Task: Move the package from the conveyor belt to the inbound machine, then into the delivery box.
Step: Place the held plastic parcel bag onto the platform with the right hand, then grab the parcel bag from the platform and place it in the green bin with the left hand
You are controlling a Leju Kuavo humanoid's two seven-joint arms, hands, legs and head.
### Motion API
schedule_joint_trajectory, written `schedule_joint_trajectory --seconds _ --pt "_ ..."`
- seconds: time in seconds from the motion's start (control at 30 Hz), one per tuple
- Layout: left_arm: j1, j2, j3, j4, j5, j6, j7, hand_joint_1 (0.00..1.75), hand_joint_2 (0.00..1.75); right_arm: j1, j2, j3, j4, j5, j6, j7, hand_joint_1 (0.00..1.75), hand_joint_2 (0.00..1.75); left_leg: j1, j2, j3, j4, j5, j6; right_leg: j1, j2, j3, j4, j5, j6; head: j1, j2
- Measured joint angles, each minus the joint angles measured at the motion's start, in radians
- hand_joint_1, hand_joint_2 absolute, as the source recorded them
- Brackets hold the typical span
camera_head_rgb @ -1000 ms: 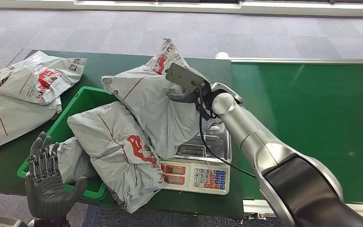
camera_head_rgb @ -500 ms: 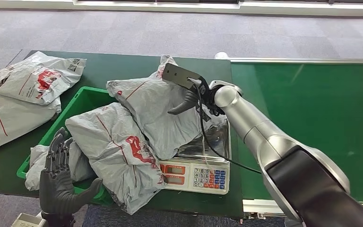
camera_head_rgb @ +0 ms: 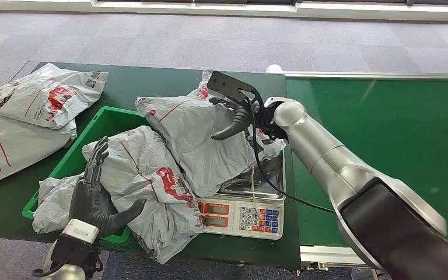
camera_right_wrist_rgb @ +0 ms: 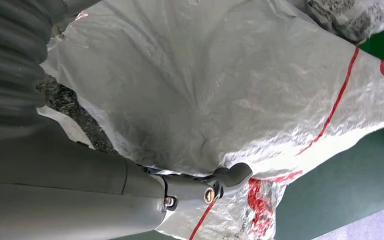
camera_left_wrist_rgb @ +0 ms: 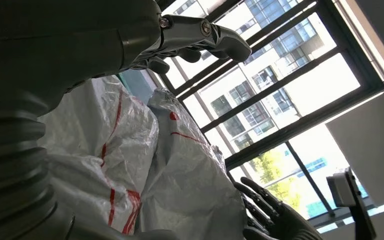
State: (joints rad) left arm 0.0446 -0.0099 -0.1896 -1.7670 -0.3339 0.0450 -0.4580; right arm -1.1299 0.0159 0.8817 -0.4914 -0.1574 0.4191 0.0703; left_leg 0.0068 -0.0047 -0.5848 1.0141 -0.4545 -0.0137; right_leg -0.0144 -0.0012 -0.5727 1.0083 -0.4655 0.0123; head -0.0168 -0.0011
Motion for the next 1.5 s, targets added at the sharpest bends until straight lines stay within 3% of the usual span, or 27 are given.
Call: schedule_joint_trajectory --seconds 0.1,0.17,0.23,0.33,0.57,0.67,0.73,0.8,0.9,0.97,1.1,1.5 --pt "-0.037 0.002 -0.011 0.006 -0.022 0.006 0.051 0.0 1.75 -0.01 -0.028 0.043 -0.039 -0.049 -0.073 0.026 0.0 1.75 0.0 0.0 -0.001 0.0 0.001 0.0 0.0 0.0 -0.001 0.0 0.001 0.0 0.0 0.0" --pt "-0.128 0.002 -0.045 0.017 -0.096 0.035 0.163 0.0 1.75 -0.025 -0.109 0.134 -0.142 -0.145 -0.32 0.014 0.0 1.75 0.0 0.0 -0.002 0.001 0.002 0.001 0.0 0.0 -0.002 0.0 0.002 0.001 0.0 0.0" --pt "-0.205 -0.003 -0.08 0.026 -0.158 0.061 0.247 0.0 1.75 -0.017 -0.18 0.184 -0.223 -0.207 -0.514 -0.056 0.0 1.75 0.0 0.0 -0.003 0.002 0.002 0.001 -0.001 0.0 -0.003 0.0 0.003 0.001 0.0 0.0" --pt "-0.289 -0.02 -0.109 0.057 -0.172 0.074 0.306 0.0 1.75 0.037 -0.218 0.191 -0.268 -0.221 -0.558 -0.132 0.0 1.75 0.0 0.0 -0.004 0.002 0.002 0.001 -0.001 0.0 -0.003 0.0 0.003 0.002 0.0 0.0" --pt "-0.414 -0.056 -0.151 0.145 -0.152 0.079 0.372 0.0 1.75 0.17 -0.239 0.187 -0.333 -0.14 -0.616 -0.201 0.0 1.75 0.0 0.001 -0.004 0.002 0.002 0.001 0.001 0.002 -0.004 0.0 0.004 0.002 0.0 0.0" --pt "-0.443 -0.074 -0.168 0.19 -0.156 0.076 0.422 0.0 1.75 0.331 -0.238 0.104 -0.442 0.053 -0.799 -0.289 0.0 1.75 0.002 -0.001 -0.004 0.002 0.002 0.001 0.002 -0.001 -0.003 0.0 0.003 0.001 0.0 0.0" --pt "-0.454 -0.086 -0.182 0.231 -0.176 0.072 0.462 0.0 1.75 0.484 -0.222 -0.006 -0.569 0.205 -0.984 -0.406 0.0 1.75 0.002 -0.003 -0.006 0.002 0.001 0.001 0.002 -0.004 -0.004 0.0 0.002 0.001 0.0 0.0" --pt "-0.464 -0.099 -0.197 0.29 -0.211 0.061 0.501 0.0 1.75 0.636 -0.185 -0.144 -0.707 0.327 -1.089 -0.539 0.0 1.75 0.003 -0.005 -0.007 0.002 0.001 0.001 0.002 -0.006 -0.005 -0.001 0.001 0.0 0.0 0.0" --pt "-0.483 -0.127 -0.221 0.428 -0.28 0.054 0.546 0.0 1.75 0.861 -0.116 -0.32 -0.888 0.444 -1.118 -0.698 0.0 1.75 0.003 -0.008 -0.008 0.002 0.0 0.001 0.002 -0.009 -0.004 -0.001 -0.002 0.001 0.0 0.0" --pt "-0.494 -0.144 -0.23 0.53 -0.321 0.056 0.563 0.0 1.75 0.99 -0.072 -0.407 -0.994 0.499 -1.12 -0.75 0.0 1.75 0.002 -0.008 -0.009 0.001 0.0 0.001 0.002 -0.009 -0.005 -0.001 -0.002 0.001 0.0 0.0" --pt "-0.519 -0.175 -0.238 0.719 -0.364 0.059 0.58 0.0 1.75 1.162 0.009 -0.532 -1.186 0.574 -1.122 -0.769 0.0 1.75 0.002 -0.003 -0.01 0.001 0.0 0.001 0.002 -0.005 -0.008 -0.001 -0.001 0.0 0.0 0.0" --pt "-0.576 -0.219 -0.238 0.969 -0.428 0.041 0.618 0.0 1.75 1.307 0.121 -0.662 -1.48 0.631 -1.121 -0.77 0.0 1.75 0.001 0.0 -0.008 0.001 0.0 0.001 0.0 -0.001 -0.007 -0.001 0.001 0.0 0.0 0.0"
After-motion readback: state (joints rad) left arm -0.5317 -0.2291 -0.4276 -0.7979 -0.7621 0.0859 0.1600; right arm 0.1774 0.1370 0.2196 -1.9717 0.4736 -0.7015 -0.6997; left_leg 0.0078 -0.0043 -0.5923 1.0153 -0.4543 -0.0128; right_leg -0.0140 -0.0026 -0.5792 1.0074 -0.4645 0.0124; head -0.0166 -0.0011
